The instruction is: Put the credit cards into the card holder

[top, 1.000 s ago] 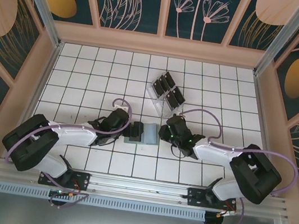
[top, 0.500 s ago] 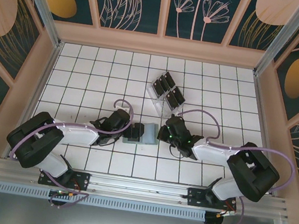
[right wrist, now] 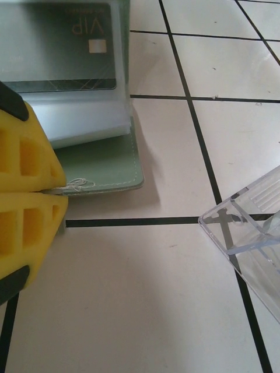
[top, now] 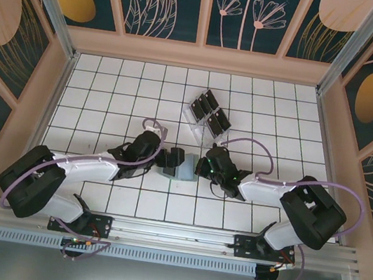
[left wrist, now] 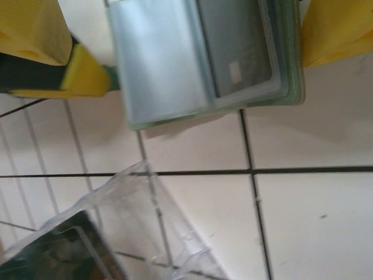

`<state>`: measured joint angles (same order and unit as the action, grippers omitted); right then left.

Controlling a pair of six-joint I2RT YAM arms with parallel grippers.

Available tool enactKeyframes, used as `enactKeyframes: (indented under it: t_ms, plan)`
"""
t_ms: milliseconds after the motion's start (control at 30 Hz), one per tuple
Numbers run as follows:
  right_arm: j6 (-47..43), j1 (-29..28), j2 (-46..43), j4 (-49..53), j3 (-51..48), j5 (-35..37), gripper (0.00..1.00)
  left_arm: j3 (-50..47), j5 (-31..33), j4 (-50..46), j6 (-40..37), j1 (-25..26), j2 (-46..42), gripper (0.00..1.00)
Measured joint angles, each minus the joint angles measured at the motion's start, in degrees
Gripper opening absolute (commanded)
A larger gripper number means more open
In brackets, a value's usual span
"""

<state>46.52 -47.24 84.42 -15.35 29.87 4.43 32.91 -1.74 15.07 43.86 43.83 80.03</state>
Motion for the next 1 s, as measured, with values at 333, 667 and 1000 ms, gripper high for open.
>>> enactKeyframes:
  t_ms: [333,667,1000]
  plan:
    - [0.37,2.12,-8.33,2.03,-2.91,0.24,0.37,11.39,-3.89,2.27,0.74,6.16,8.00,0.99]
    - [1.77,6.91,-31.08,12.17,-9.68,2.25,0.35,12.07,-5.11,8.39,4.94,8.48,16.24,0.98]
    - [3.39,7.08,-34.73,15.39,-10.49,1.53,0.31,15.13,-4.90,8.68,5.68,8.48,21.24,0.99]
